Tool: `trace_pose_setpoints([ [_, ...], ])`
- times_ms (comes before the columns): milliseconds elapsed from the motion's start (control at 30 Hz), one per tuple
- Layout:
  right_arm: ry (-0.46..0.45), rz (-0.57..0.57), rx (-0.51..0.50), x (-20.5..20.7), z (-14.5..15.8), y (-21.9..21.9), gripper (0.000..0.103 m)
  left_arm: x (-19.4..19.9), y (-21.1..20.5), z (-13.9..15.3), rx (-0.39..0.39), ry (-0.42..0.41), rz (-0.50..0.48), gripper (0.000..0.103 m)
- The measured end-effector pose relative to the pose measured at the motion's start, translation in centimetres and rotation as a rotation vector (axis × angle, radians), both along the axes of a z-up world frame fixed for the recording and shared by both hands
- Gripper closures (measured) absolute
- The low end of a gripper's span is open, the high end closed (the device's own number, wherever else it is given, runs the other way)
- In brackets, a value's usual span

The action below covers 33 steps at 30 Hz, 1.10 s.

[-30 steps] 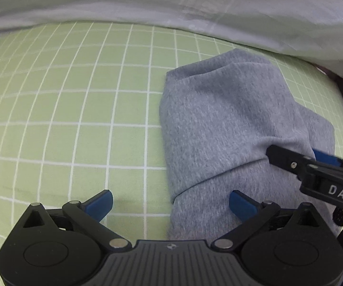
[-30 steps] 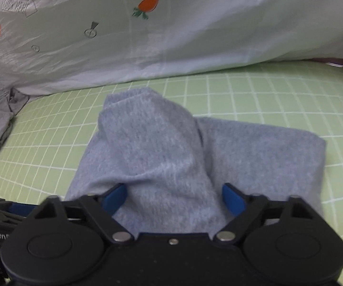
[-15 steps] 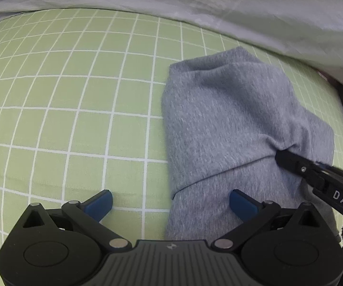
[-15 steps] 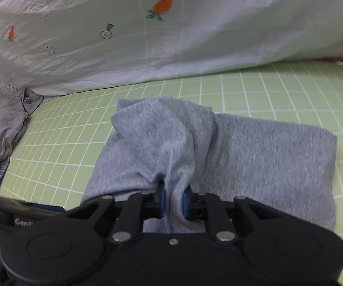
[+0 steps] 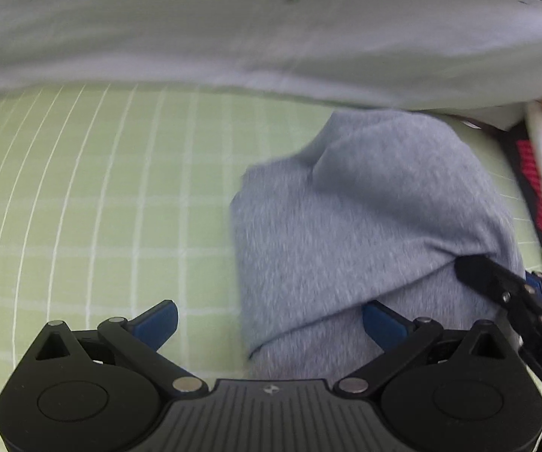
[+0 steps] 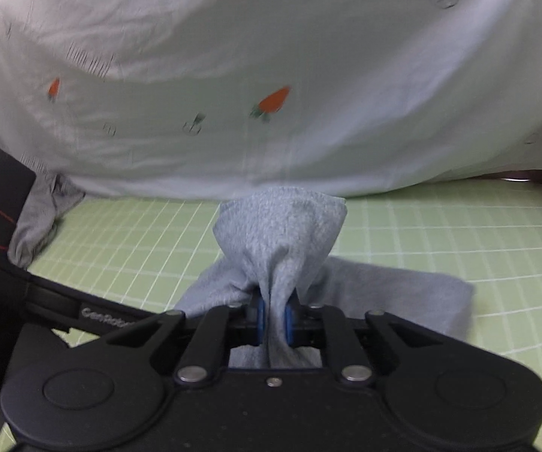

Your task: Fold clothes

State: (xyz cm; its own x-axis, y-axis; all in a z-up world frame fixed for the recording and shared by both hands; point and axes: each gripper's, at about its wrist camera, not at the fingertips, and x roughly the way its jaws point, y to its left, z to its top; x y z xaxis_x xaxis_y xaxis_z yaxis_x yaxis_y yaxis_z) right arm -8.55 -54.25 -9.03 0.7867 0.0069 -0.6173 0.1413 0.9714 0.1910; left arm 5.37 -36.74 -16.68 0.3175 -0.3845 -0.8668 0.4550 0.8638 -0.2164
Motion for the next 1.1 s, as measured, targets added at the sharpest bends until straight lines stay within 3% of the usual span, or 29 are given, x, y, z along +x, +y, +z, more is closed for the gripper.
trace_pose_setpoints([
  [167, 0.026, -0.189, 0.073, -2.7, -1.1, -4.4, 0.091, -0.4, -2.7, 0.4, -0.020, -0.027, -0.088, 0.000],
  [267, 0.194, -0.339, 0.150, -2.9, -4.9, -7.7, 0.079, -0.6, -3.8, -0.7, -0.006, 0.015, -0.112, 0.000],
  [333, 0.231, -0.390, 0.191, -3.6, -6.4, -9.0, 0.075, -0.5, -4.2, -1.2, 0.004, 0.017, -0.112, 0.000],
  [367, 0.233, -0.404, 0.212, -3.9, -6.8, -9.6, 0.063, -0.5, -4.4, -1.4, 0.009, 0.018, -0.112, 0.000],
  [400, 0.228, -0.409, 0.227, -4.0, -7.0, -9.9, 0.050, -0.5, -4.3, -1.5, 0.009, 0.018, -0.114, 0.000],
  [567, 0.235, -0.390, 0.259, -3.4, -8.1, -9.8, 0.033, 0.4, -4.1, -2.7, -0.015, 0.085, -0.091, 0.000],
  [700, 0.259, -0.385, 0.287, -2.5, -9.0, -8.9, 0.027, 0.5, -4.7, -3.4, -0.028, 0.125, -0.087, 0.000],
  [1000, 0.296, -0.377, 0.225, -1.2, -9.6, -7.4, 0.008, 0.8, -6.1, -5.5, -0.048, 0.225, -0.058, 0.000],
  [1100, 0.297, -0.360, 0.218, -0.8, -9.5, -6.9, 0.007, 0.7, -6.2, -6.0, -0.065, 0.245, -0.043, 0.000],
])
